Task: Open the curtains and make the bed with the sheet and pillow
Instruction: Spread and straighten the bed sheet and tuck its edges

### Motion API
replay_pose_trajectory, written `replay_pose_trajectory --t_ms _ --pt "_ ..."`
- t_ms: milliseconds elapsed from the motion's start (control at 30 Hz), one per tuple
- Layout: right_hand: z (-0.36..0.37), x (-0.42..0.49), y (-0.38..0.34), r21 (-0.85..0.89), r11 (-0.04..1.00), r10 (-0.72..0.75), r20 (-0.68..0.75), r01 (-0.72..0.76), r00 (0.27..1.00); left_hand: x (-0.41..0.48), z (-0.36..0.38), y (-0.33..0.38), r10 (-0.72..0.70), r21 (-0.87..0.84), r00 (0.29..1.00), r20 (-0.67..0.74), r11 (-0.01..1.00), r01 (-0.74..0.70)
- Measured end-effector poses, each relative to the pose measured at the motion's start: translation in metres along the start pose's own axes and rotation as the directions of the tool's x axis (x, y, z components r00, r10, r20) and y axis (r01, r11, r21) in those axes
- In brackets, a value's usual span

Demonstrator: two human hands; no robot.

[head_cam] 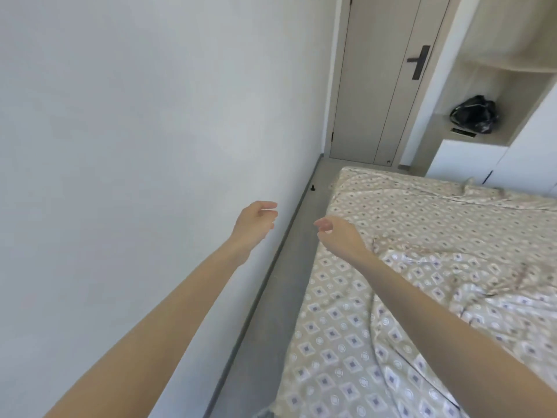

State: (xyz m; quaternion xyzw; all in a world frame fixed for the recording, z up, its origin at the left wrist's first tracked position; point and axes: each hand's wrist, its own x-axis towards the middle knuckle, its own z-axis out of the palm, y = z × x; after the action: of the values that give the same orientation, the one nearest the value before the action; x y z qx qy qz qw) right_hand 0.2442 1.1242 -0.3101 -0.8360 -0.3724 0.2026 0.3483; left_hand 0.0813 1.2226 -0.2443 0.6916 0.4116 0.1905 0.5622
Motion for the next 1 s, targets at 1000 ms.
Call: replay_pose_trajectory --t_ms 1000 --pt "-0.174 0.401 0.115 0.194 0.874 0.485 -0.396 -0.445 0.780 0.534 0.240 0.181 0.161 0.067 0.804 0.573 0.968 -0.242"
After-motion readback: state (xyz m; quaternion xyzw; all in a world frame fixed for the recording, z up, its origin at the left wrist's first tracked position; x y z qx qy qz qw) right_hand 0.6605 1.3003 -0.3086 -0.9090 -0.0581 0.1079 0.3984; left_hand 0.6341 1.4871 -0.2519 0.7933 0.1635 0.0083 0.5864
